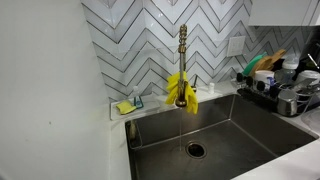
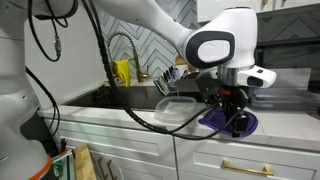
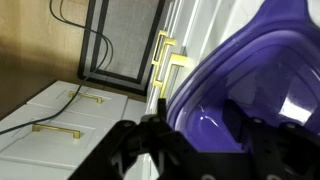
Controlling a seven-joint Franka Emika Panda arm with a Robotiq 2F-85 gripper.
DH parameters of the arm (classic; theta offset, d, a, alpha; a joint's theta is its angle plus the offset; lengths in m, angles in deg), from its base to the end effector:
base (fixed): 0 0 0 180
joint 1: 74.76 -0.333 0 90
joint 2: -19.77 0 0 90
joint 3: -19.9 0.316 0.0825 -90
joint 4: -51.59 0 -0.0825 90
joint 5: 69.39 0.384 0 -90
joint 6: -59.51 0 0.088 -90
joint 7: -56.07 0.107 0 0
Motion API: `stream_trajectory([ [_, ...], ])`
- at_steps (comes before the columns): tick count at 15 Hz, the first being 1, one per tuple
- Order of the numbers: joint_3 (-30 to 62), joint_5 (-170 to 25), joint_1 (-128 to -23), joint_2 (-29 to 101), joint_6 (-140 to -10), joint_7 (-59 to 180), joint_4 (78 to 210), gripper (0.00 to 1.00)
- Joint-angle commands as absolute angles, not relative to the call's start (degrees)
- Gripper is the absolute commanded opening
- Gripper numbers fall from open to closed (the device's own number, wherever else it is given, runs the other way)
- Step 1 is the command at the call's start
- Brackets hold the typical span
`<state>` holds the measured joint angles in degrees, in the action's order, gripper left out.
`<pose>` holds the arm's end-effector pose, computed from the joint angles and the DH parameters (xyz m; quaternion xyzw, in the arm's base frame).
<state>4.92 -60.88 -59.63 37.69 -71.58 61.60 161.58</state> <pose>0.5449 -0.3026 0.3416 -0.9385 0.3432 -0.0374 0.0103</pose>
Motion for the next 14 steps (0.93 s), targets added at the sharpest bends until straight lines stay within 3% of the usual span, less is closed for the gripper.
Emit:
stream_trajectory([
  [1,5.8,-57.7,-58.1,39.5,-68.0,62.9,158.8,0.3],
  [5,5.4,-56.9,-57.7,40.1,-66.7,64.5,157.4,0.01],
  [14,5.0,-57.1,-56.3,38.5,-63.9,65.5,154.0,0.02],
])
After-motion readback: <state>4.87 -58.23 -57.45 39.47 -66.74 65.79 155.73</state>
